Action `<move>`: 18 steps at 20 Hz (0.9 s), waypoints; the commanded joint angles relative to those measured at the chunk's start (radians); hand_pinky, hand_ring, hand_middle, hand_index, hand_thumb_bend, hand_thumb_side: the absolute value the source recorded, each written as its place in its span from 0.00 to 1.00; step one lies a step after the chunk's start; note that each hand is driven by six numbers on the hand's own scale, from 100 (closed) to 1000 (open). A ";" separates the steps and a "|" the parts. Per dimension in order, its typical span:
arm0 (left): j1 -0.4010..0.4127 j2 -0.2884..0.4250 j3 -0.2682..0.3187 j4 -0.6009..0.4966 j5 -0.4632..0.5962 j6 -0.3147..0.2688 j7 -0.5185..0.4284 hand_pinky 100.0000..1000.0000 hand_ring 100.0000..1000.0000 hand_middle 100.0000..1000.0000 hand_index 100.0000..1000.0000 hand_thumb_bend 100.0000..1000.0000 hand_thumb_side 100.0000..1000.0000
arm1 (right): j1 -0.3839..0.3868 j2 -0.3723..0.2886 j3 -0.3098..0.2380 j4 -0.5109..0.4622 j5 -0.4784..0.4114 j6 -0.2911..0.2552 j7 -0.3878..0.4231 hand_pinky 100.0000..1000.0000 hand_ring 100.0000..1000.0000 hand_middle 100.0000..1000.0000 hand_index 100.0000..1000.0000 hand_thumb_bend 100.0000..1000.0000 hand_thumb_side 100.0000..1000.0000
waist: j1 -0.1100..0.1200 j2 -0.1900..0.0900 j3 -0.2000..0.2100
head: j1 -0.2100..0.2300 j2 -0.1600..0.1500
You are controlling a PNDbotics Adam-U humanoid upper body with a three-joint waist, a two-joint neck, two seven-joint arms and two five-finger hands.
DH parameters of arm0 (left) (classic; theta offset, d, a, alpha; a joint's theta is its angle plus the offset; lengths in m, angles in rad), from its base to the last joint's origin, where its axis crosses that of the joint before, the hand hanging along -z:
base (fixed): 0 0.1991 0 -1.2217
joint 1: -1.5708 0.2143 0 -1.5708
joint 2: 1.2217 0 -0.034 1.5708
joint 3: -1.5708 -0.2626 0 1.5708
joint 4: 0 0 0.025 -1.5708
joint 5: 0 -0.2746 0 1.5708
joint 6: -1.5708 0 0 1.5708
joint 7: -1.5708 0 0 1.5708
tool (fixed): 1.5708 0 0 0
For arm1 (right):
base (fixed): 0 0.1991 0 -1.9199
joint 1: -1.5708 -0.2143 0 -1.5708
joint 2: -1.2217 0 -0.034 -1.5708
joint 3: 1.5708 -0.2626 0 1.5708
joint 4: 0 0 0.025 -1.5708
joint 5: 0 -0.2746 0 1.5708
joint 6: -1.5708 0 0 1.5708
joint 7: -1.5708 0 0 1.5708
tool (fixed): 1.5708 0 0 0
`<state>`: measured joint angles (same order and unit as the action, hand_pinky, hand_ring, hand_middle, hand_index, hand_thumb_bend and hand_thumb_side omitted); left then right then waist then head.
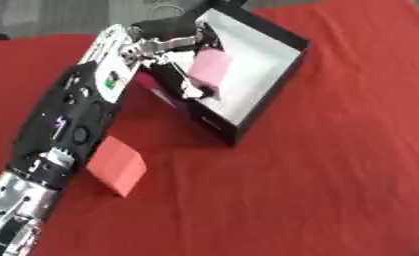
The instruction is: Pick up objects on the table and place them in the box.
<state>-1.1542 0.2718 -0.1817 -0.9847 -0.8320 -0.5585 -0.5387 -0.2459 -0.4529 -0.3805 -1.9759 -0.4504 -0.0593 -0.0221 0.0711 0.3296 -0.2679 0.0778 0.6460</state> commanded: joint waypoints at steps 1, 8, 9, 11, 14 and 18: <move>-0.020 0.013 0.006 0.005 -0.007 0.007 0.006 0.57 0.42 0.26 0.44 0.07 0.00 | -0.003 -0.018 0.000 -0.024 0.013 -0.001 0.012 0.87 0.85 0.81 0.87 0.06 0.55 | 0.011 -0.010 -0.001 | 0.005 -0.016; -0.083 0.126 0.048 -0.048 0.153 0.100 0.015 0.57 0.41 0.25 0.43 0.09 0.00 | -0.004 -0.035 -0.002 -0.024 -0.009 0.001 -0.006 0.86 0.85 0.81 0.87 0.06 0.53 | 0.032 -0.023 -0.014 | 0.011 -0.004; -0.092 0.145 0.055 -0.051 0.157 0.116 0.030 0.57 0.41 0.25 0.43 0.10 0.00 | -0.011 -0.037 0.001 -0.024 -0.013 0.002 -0.003 0.86 0.85 0.81 0.87 0.06 0.53 | 0.037 -0.020 -0.026 | 0.018 -0.010; -0.103 0.169 0.070 -0.043 0.148 0.144 0.077 0.57 0.41 0.25 0.43 0.12 0.00 | -0.027 -0.041 0.009 -0.024 -0.020 0.003 0.006 0.86 0.85 0.81 0.87 0.06 0.53 | 0.045 -0.012 -0.051 | 0.033 -0.023; -0.113 0.182 0.092 -0.024 0.113 0.180 0.203 0.56 0.40 0.25 0.42 0.11 0.00 | -0.051 -0.044 0.033 -0.024 -0.025 -0.002 0.036 0.86 0.85 0.81 0.87 0.05 0.53 | 0.058 0.000 -0.094 | 0.062 -0.047; -0.118 0.171 0.087 0.023 0.080 0.173 0.282 0.57 0.41 0.26 0.43 0.11 0.00 | -0.069 -0.035 0.060 -0.024 -0.017 0.001 0.074 0.86 0.85 0.81 0.87 0.05 0.54 | 0.065 0.012 -0.134 | 0.095 -0.066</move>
<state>-1.2442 0.4224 -0.1016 -0.9625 -0.7418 -0.3842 -0.2812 -0.3052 -0.4633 -0.3230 -1.9761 -0.4668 -0.0575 0.0397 0.1318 0.3459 -0.4049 0.1612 0.5983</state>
